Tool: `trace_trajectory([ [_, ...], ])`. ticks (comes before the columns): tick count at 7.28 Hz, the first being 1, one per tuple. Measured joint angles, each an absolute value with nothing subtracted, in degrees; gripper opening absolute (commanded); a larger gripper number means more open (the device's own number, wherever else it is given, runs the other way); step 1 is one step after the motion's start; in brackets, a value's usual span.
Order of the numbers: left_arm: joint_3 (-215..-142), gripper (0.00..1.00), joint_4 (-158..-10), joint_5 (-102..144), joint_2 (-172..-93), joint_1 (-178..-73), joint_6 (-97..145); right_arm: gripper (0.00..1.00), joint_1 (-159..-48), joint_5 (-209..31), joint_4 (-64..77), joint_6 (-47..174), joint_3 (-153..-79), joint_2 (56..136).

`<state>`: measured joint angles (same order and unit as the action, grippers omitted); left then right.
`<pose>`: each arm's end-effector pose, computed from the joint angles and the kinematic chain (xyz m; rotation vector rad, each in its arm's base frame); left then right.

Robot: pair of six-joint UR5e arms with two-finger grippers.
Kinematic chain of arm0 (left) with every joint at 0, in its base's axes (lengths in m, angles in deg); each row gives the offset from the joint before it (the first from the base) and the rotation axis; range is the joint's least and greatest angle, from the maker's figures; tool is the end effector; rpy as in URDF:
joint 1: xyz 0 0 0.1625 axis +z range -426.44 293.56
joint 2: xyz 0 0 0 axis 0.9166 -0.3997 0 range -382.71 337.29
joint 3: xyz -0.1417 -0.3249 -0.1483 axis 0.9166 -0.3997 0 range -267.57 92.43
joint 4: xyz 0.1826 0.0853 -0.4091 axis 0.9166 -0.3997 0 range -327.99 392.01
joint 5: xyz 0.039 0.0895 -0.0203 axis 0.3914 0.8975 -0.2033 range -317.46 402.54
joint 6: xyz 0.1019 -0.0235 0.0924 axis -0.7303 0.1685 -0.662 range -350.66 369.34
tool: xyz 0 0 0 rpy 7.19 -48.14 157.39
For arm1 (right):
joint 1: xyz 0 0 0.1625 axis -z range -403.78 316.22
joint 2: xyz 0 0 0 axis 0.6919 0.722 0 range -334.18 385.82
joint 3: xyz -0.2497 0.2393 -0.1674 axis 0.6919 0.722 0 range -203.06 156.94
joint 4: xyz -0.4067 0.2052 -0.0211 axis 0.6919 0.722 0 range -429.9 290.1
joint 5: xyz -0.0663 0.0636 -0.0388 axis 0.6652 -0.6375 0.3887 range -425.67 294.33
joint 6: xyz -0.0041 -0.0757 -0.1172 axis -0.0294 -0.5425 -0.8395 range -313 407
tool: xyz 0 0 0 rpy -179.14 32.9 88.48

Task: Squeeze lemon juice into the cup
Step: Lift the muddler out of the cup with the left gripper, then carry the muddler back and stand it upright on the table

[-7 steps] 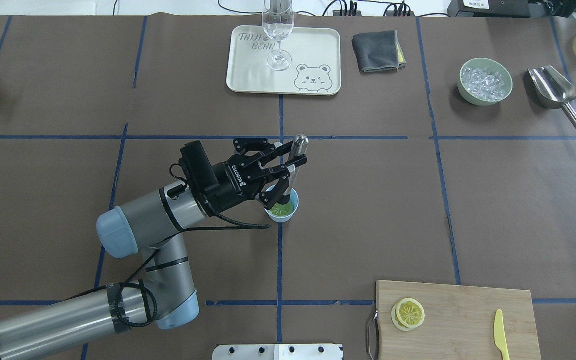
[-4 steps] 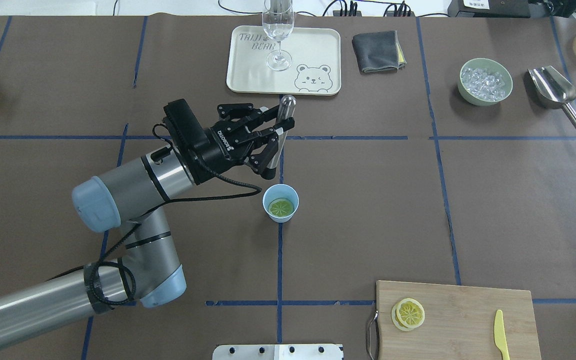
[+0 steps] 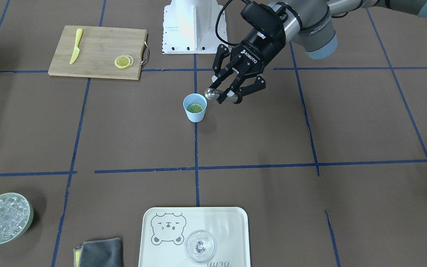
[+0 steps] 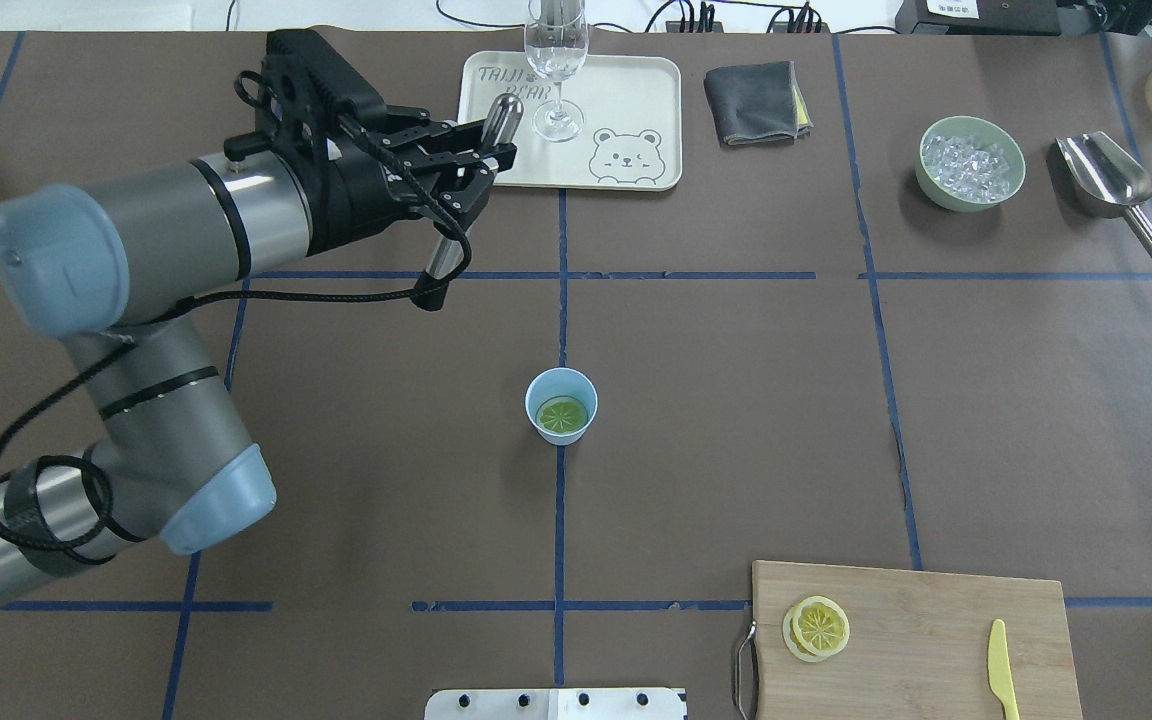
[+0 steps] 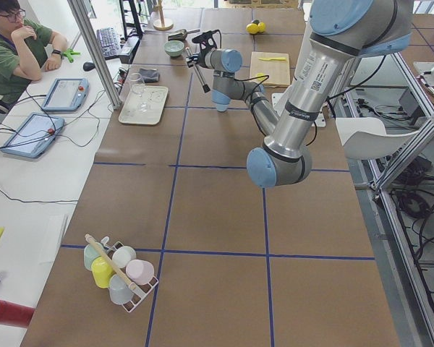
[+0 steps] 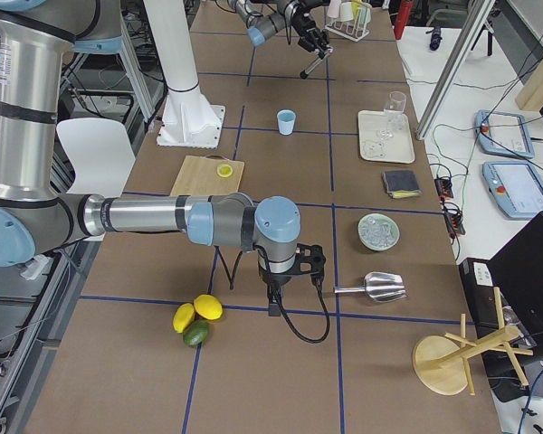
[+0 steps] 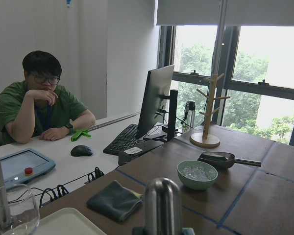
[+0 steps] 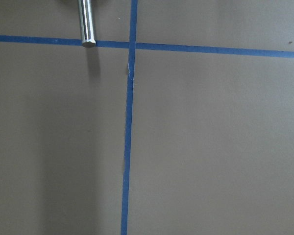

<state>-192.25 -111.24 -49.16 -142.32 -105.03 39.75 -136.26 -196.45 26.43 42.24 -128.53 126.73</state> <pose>0.4098 -0.4921 0.0748 1.2785 1.1375 0.2983 0.0618 -0.4563 0.6137 0.0157 -0.7122 -0.0273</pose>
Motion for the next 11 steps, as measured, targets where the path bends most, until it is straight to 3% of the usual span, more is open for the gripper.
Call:
trace_trajectory([
  [4, -196.1, 0.0, -79.4, -67.2, -138.3, -117.9, 39.6, 1.0, -136.3, -196.4, 26.4, 42.2, -128.7, 126.7],
  [11, -193.6, 0.0, -75.3, -66.3, -120.2, -119.1, 55.6, 1.0, -136.2, -196.5, 26.4, 42.1, -128.8, 126.9],
])
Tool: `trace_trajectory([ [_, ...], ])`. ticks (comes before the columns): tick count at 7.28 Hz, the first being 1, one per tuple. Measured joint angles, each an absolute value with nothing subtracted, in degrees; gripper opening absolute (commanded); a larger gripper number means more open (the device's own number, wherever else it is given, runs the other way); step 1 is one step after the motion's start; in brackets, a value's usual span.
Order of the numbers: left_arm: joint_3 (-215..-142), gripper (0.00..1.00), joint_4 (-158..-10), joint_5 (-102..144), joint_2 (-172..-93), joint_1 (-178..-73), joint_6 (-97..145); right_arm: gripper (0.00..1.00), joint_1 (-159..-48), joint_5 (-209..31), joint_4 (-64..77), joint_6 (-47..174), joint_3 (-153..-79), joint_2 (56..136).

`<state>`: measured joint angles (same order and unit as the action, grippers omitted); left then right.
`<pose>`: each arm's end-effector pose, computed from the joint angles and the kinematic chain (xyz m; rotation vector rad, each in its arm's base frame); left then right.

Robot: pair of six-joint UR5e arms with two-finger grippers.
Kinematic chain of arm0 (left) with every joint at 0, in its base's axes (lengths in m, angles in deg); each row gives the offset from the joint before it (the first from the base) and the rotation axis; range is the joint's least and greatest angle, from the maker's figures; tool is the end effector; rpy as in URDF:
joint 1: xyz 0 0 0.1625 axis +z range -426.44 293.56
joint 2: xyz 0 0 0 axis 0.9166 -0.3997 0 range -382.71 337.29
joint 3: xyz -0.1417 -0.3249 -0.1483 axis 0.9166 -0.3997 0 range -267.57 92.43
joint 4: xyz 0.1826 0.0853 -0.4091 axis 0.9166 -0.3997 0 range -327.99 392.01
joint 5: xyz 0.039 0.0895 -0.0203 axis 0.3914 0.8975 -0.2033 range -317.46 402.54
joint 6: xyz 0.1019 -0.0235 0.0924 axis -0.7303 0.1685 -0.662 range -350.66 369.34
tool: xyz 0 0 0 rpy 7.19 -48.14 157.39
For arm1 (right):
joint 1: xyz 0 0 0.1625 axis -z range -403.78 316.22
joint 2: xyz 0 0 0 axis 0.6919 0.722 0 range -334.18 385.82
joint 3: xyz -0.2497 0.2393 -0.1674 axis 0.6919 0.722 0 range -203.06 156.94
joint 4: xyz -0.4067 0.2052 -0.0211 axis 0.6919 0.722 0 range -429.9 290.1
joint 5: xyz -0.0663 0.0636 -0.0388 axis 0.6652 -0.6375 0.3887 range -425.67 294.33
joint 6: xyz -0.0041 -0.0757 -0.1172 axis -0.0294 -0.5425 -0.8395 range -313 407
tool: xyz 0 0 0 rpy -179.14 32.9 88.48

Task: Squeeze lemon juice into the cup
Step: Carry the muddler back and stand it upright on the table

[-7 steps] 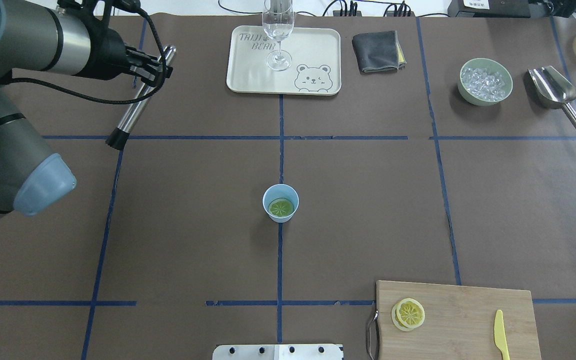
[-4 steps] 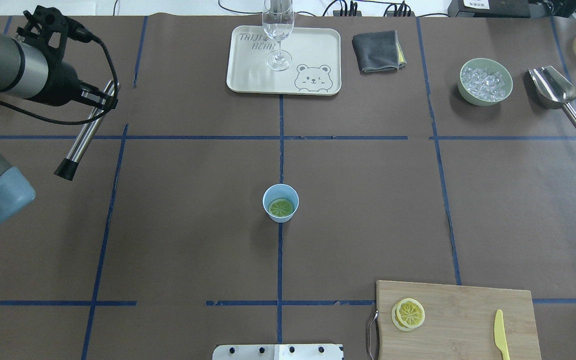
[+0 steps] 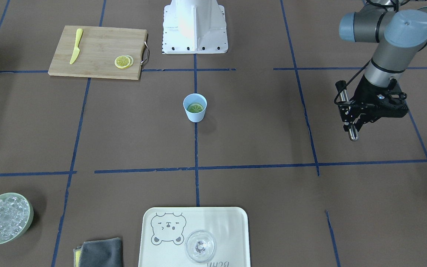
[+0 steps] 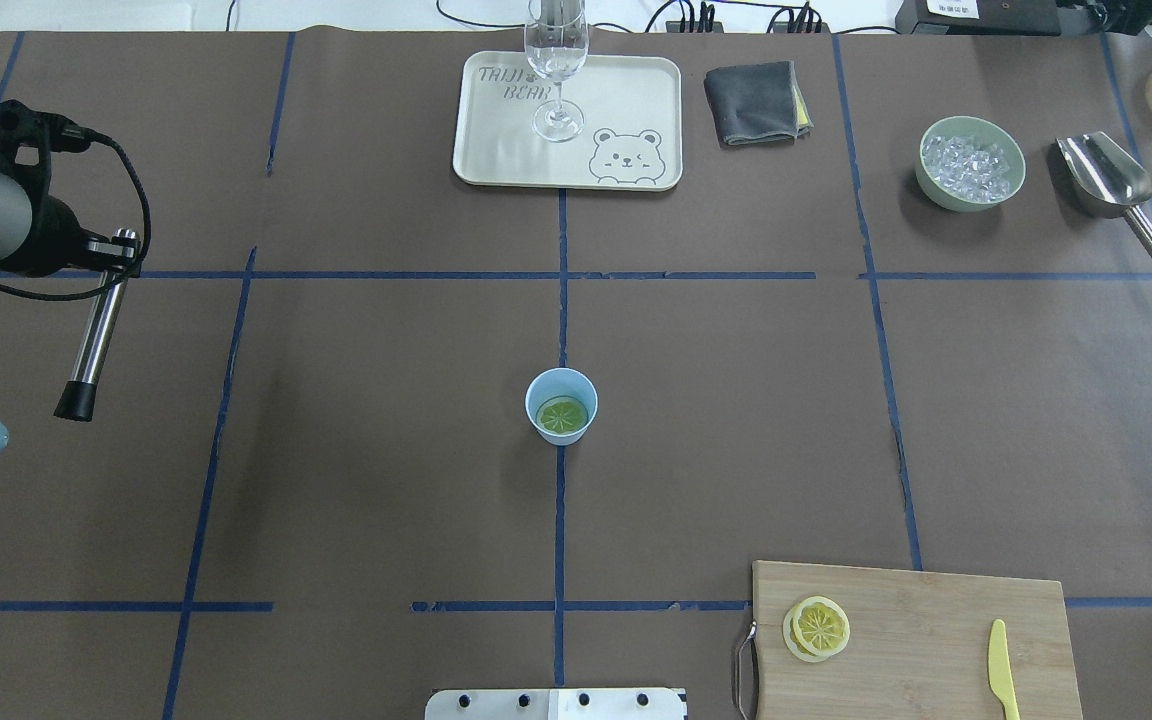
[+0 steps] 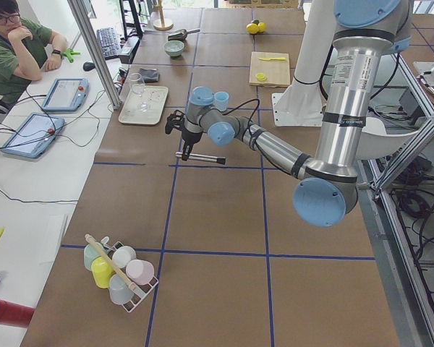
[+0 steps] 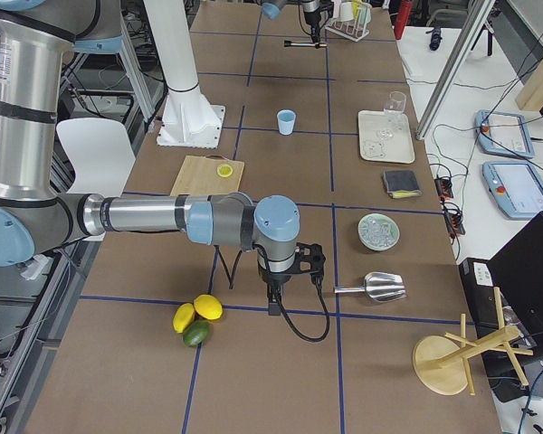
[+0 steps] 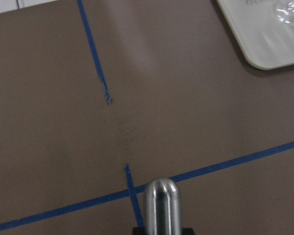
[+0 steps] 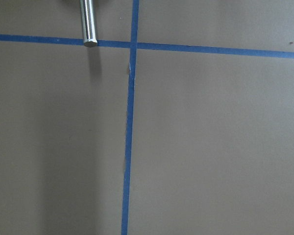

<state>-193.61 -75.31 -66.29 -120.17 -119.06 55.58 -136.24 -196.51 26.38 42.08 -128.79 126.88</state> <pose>0.3013 -0.5396 0.4043 0.3162 0.7048 -0.0298 0.0615 -0.4556 0.6123 0.0193 -0.7131 -0.0312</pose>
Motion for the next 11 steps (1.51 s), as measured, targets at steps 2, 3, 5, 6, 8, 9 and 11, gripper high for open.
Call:
trace_trajectory([
  [2, -189.9, 0.0, -76.2, -64.7, -119.6, -118.7, 55.7, 1.0, -136.3, -196.5, 26.3, 42.1, -128.8, 126.8],
  [3, -188.7, 0.0, -76.6, -64.5, -119.6, -118.6, 55.7, 1.0, -136.3, -196.5, 26.3, 42.1, -128.8, 126.8],
  [5, -187.2, 0.0, -77.0, -64.4, -119.6, -117.2, 56.1, 1.0, -136.3, -196.5, 26.3, 42.1, -128.9, 126.7],
  [6, -186.7, 0.0, -77.0, -64.3, -119.7, -115.8, 57.3, 1.0, -136.2, -196.5, 26.3, 42.1, -128.8, 126.7],
  [8, -185.8, 0.03, -77.4, -63.7, -120.0, -113.0, 59.9, 1.0, -136.3, -196.4, 26.3, 42.1, -128.8, 126.7],
  [9, -185.1, 0.03, -78.1, -63.6, -120.1, -112.4, 60.4, 1.0, -136.3, -196.5, 26.3, 42.1, -128.8, 126.7],
  [11, -183.6, 0.41, -80.0, -62.5, -120.1, -111.9, 60.5, 1.0, -136.3, -196.5, 26.3, 42.1, -128.8, 126.7],
])
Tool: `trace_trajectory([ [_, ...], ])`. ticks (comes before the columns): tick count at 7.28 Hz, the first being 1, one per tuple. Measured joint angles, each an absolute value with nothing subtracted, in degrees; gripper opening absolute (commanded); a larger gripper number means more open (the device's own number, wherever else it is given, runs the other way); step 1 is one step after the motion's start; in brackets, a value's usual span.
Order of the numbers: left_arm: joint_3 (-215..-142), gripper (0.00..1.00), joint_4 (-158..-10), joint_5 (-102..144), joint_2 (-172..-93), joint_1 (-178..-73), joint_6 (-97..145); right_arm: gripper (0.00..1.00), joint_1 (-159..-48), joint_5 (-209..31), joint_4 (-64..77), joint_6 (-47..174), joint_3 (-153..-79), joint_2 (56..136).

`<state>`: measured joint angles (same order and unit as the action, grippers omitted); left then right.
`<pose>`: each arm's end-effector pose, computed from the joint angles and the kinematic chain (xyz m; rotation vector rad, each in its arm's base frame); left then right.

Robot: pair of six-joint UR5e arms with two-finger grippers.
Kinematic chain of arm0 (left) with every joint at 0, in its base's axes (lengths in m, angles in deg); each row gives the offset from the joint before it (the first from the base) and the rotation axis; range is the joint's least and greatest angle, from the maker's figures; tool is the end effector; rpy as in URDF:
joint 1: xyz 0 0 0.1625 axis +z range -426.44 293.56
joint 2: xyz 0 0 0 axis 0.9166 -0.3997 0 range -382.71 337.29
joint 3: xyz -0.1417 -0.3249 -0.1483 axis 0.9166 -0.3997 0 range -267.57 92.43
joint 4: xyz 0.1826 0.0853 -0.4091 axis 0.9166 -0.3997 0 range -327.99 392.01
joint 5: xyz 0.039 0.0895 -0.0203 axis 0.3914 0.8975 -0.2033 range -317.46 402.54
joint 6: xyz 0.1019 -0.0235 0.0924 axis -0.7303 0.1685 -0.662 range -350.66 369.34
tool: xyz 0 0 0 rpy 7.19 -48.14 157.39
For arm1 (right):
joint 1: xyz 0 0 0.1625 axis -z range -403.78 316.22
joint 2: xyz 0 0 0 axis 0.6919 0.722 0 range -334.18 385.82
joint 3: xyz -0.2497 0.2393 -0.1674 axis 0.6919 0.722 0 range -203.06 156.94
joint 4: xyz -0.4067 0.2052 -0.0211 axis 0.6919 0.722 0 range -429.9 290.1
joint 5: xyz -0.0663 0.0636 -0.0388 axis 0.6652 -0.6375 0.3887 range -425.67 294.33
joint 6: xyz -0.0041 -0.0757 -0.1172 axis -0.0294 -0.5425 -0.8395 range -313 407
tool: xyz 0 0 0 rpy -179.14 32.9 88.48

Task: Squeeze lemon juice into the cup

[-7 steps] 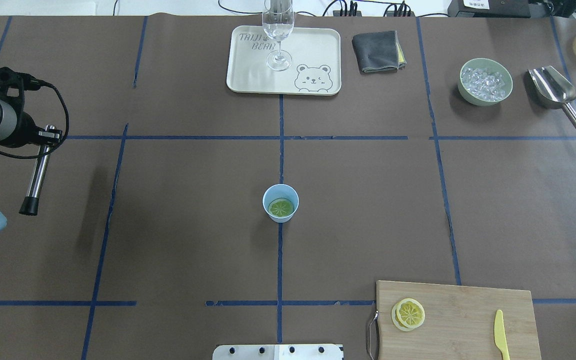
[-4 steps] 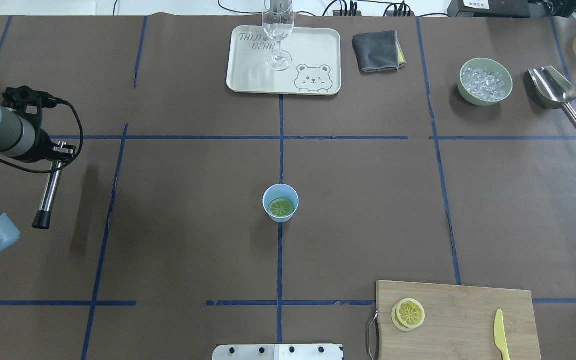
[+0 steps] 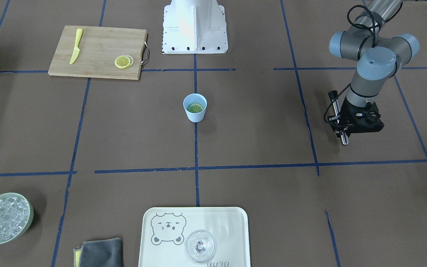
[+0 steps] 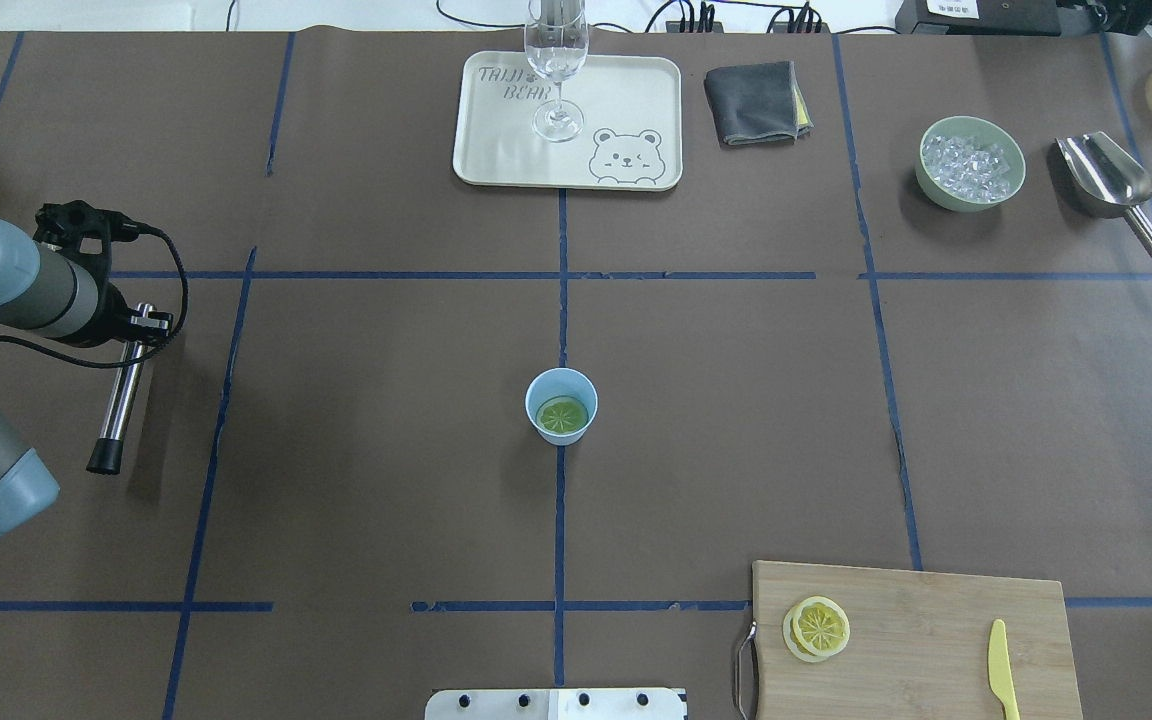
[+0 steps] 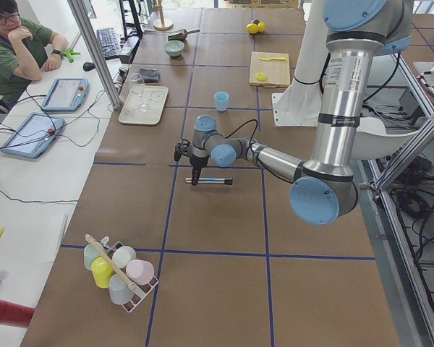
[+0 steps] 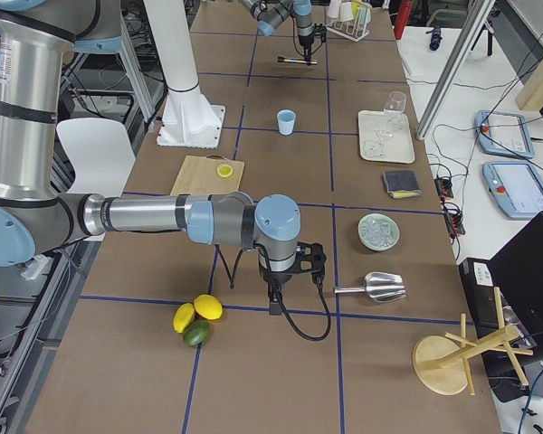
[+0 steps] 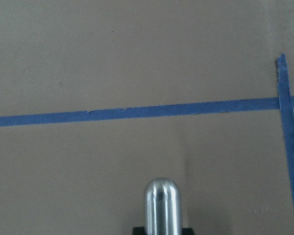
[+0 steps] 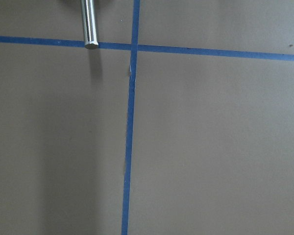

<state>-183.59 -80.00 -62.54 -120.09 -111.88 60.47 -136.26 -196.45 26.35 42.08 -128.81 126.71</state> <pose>0.3751 -0.5190 0.4945 0.2234 0.6264 -0.0291 0.0619 -0.4569 0.6108 0.0230 -0.7118 -0.0323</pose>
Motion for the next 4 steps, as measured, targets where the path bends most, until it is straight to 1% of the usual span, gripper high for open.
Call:
trace_trajectory([
  [1, -183.2, 0.99, -80.4, -62.1, -120.1, -111.7, 60.4, 1.0, -136.2, -196.5, 26.3, 42.1, -128.8, 126.7],
  [4, -183.7, 1.0, -80.8, -61.9, -120.2, -111.5, 59.4, 1.0, -136.2, -196.4, 26.3, 42.0, -128.8, 126.8],
])
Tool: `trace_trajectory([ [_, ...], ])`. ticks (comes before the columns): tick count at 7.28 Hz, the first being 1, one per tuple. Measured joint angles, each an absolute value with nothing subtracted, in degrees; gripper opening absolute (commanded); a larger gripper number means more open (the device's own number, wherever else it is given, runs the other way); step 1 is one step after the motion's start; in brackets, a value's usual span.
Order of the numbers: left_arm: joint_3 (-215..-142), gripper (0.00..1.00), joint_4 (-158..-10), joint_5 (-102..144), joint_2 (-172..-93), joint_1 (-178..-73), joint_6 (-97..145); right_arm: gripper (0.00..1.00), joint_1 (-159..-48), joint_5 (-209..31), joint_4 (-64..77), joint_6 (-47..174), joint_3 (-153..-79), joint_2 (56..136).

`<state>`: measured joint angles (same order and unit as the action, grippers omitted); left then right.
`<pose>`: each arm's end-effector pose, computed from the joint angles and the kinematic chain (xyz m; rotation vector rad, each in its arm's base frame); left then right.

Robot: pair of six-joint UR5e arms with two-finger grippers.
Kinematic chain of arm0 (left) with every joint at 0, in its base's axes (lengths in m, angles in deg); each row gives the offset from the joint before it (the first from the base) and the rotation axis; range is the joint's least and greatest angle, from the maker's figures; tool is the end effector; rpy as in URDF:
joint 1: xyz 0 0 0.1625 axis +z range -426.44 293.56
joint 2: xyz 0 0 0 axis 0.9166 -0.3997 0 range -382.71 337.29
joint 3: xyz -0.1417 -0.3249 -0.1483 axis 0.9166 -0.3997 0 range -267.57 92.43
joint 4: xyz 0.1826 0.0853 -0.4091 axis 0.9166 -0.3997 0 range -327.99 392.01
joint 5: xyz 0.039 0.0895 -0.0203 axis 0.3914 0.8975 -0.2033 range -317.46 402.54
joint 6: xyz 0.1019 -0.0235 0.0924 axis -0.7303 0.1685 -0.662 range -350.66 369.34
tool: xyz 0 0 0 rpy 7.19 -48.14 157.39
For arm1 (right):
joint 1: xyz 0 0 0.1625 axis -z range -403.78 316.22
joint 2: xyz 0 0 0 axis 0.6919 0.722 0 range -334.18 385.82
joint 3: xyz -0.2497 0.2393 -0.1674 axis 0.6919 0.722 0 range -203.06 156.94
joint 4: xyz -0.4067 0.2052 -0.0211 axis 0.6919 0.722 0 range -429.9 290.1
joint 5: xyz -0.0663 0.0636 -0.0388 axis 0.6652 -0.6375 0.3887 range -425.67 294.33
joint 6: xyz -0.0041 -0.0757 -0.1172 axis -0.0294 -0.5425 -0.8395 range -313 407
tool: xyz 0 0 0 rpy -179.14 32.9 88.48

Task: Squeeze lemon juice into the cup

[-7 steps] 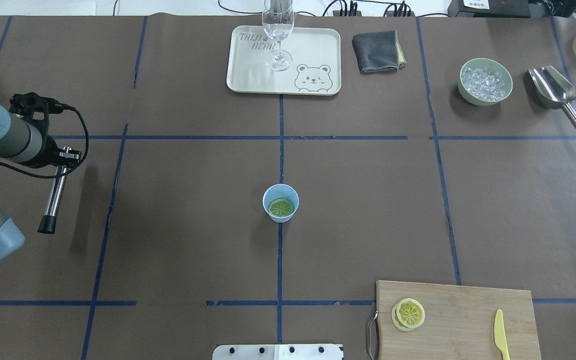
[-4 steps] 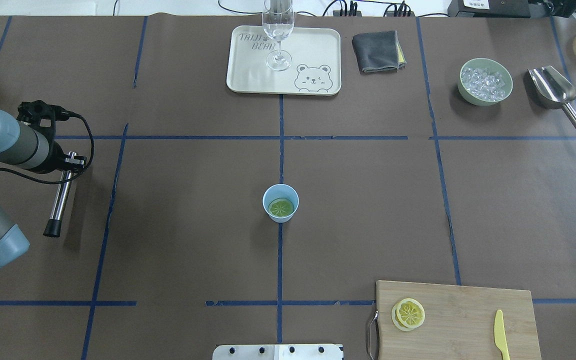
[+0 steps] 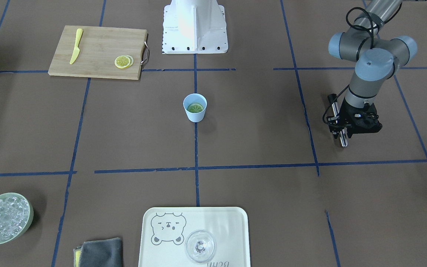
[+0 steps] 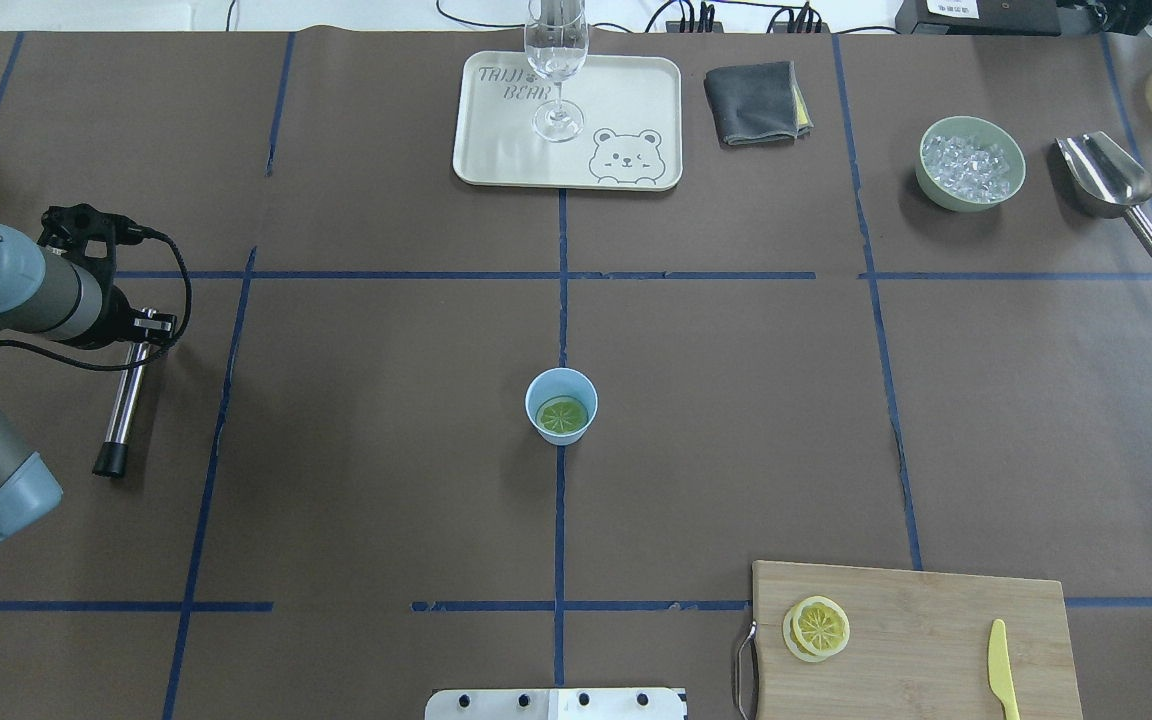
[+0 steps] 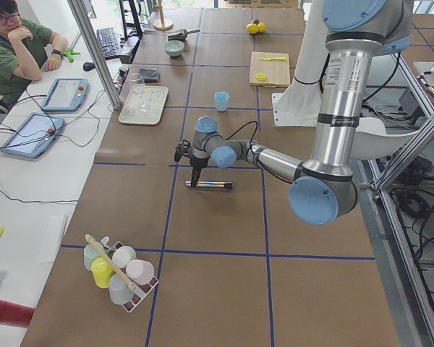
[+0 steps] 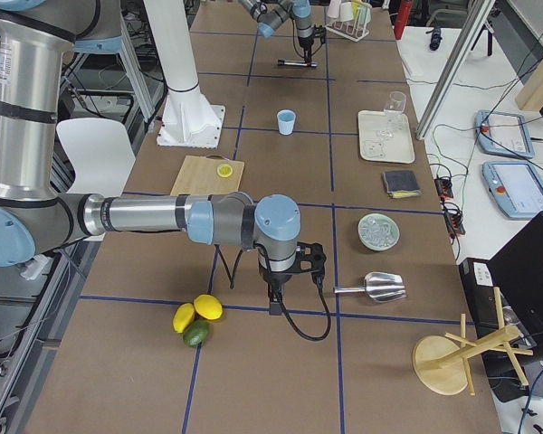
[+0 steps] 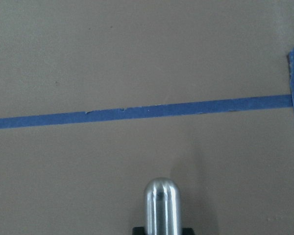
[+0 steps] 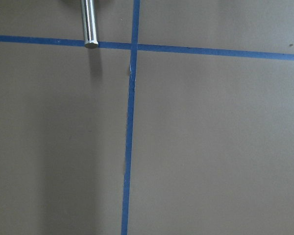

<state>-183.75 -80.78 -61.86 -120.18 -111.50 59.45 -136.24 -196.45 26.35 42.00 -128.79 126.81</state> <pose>0.3783 -0.5186 0.4900 0.2480 0.6305 -0.0069 0.0617 -0.4562 0.6118 0.0214 -0.7119 -0.0332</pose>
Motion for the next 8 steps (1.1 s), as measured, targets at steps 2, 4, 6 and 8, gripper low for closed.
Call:
trace_trajectory([
  [2, -187.4, 1.0, -80.1, -62.3, -119.8, -112.8, 53.0, 1.0, -136.2, -196.5, 26.3, 42.0, -128.8, 126.9],
  [4, -190.6, 1.0, -75.9, -65.3, -119.4, -121.6, 37.8, 1.0, -136.3, -196.5, 26.4, 42.1, -128.8, 126.9],
  [6, -190.7, 1.0, -70.1, -69.2, -119.2, -135.8, 16.8, 1.0, -136.3, -196.5, 26.4, 42.2, -128.8, 126.9],
  [8, -185.4, 1.0, -63.5, -79.3, -118.7, -150.9, 3.4, 1.0, -136.2, -196.6, 26.4, 42.2, -128.8, 126.9],
])
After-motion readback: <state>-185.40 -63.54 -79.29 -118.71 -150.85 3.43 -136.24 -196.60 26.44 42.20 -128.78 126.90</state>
